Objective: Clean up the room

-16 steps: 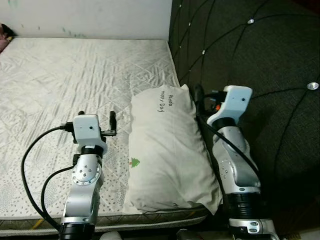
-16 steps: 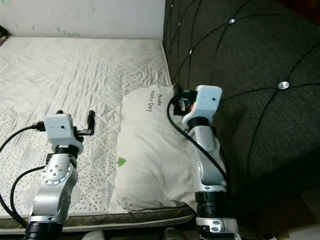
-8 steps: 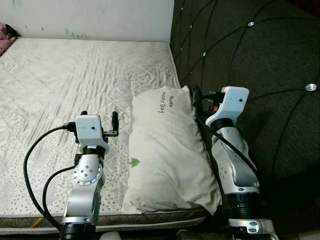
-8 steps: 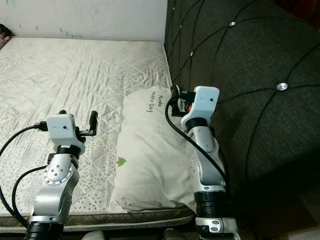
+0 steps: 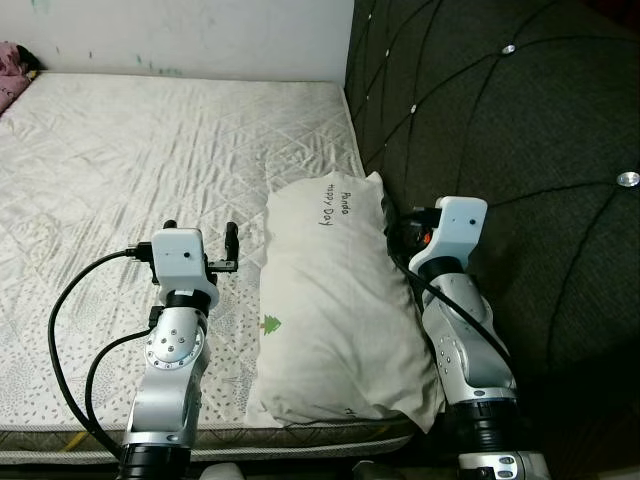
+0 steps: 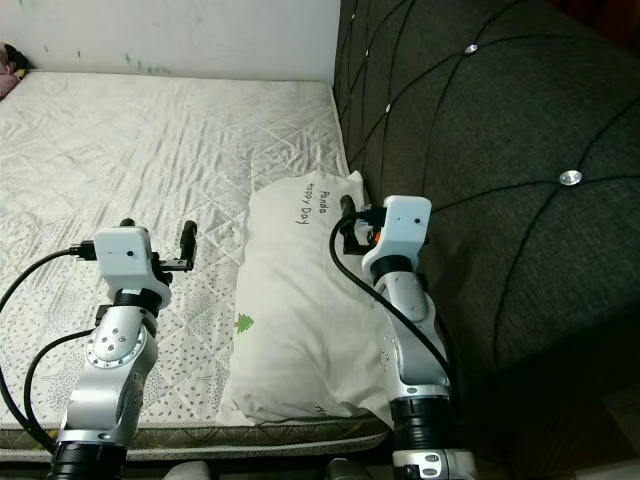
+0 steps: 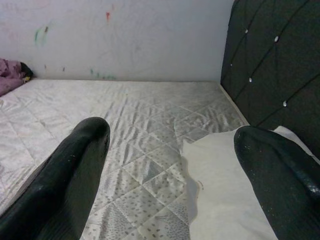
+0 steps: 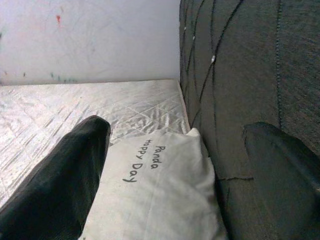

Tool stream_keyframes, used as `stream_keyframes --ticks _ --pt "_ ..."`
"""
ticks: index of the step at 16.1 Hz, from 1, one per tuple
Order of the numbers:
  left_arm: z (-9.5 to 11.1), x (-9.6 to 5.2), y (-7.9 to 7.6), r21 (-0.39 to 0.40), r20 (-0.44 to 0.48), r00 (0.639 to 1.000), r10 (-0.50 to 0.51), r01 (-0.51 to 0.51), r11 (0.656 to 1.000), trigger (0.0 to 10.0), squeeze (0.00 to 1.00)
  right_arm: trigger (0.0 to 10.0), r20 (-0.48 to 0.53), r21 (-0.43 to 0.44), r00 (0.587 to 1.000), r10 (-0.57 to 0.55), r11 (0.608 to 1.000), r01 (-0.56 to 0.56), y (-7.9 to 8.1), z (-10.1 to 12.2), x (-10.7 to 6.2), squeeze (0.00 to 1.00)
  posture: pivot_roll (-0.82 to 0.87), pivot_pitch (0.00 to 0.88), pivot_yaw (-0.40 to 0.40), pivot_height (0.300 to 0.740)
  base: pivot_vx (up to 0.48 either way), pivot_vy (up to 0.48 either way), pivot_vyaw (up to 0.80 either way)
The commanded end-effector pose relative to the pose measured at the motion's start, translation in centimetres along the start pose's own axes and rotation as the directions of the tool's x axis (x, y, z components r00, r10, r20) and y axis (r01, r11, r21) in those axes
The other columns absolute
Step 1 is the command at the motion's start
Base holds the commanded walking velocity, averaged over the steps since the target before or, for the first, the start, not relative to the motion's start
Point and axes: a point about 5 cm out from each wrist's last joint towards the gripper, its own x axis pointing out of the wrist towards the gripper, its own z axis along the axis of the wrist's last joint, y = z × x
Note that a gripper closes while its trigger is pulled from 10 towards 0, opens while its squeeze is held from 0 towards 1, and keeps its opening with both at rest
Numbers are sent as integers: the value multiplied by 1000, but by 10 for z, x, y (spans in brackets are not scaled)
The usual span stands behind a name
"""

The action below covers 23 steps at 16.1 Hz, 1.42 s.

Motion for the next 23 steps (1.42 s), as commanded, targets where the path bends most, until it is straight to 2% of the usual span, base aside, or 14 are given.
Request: stream_keyframes --ticks 1,6,9,11,15,19,23 --pt "1 -1 0 -9 -3 1000 21 -21 1000 10000 0 10000 -8 -15 1000 28 1000 -28 4 -3 -2 0 83 0 -59 740 0 0 0" --pt "2 1 -7 -31 -1 1000 5 -5 1000 10000 0 10000 -4 -31 999 41 999 -41 3 0 3 0 48 0 -84 740 0 0 0" --pt "2 1 -7 -41 -6 1000 9 -10 999 10000 0 10000 0 -40 999 39 998 -39 3 3 3 0 26 21 -68 740 0 0 0" --pt "6 5 -8 -30 3 1000 -23 23 999 10000 0 10000 22 -30 1000 10 1000 -9 3 6 4 0 15 21 -48 740 0 0 0" --pt "10 3 -13 -6 5 999 -43 43 999 10000 0 10000 60 -16 998 37 999 -36 16 17 8 0 18 35 -34 740 0 0 0" --pt "7 0 -9 -2 -9 999 -40 40 999 10000 0 10000 45 -14 999 31 999 -31 14 10 6 0 47 2 -31 740 0 0 0" --pt "2 2 -16 -10 -22 997 -70 70 998 10000 0 10000 21 -35 1000 19 999 -19 7 1 3 0 46 0 -30 740 0 73 0"
